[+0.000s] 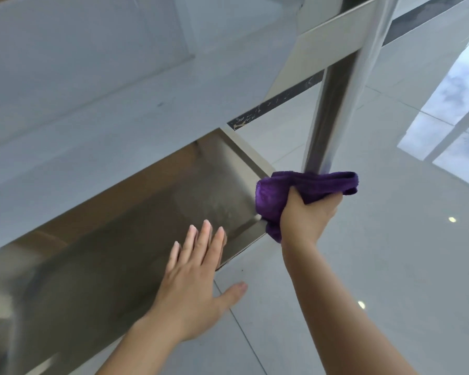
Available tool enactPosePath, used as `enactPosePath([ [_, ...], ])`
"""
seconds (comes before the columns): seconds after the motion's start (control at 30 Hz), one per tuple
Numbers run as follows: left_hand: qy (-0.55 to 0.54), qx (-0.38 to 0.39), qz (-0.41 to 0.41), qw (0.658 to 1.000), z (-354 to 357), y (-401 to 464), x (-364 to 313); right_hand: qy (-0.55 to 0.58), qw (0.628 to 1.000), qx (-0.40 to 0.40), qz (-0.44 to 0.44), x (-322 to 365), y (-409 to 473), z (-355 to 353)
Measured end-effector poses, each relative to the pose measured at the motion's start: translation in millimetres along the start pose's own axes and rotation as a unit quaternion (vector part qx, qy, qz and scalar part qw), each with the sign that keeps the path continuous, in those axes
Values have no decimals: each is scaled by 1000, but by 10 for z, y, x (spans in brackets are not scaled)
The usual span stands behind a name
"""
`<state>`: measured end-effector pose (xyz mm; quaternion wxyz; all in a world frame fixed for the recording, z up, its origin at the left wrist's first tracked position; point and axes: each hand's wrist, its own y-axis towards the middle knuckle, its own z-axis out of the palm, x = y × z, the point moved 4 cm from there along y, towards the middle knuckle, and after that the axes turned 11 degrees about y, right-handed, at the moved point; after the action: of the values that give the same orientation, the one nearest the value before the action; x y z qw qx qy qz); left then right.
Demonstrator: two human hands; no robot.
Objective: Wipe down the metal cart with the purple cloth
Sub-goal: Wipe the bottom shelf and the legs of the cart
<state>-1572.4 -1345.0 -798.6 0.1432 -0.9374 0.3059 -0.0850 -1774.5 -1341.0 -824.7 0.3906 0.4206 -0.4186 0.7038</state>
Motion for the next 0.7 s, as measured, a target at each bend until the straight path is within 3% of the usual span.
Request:
enactPosePath([
  [0.3,16,11,-6,1000,23,-5,-29,-75,996,40,8,-133,-440,130],
  [0.4,9,0,-5,1000,31,-7,-22,-201,973,112,-15,-201,-761,166],
  [0.5,-22,-5,2,1000,27,-28,12,-291,941,172,16,-234,-878,151],
  [0.57,-62,-23,21,998,-15,-54,36,-386,900,202,-21,-168,-875,136],
  [0.7,-58,-67,29,996,-66,-192,230,-592,744,263,-160,-63,-860,264],
])
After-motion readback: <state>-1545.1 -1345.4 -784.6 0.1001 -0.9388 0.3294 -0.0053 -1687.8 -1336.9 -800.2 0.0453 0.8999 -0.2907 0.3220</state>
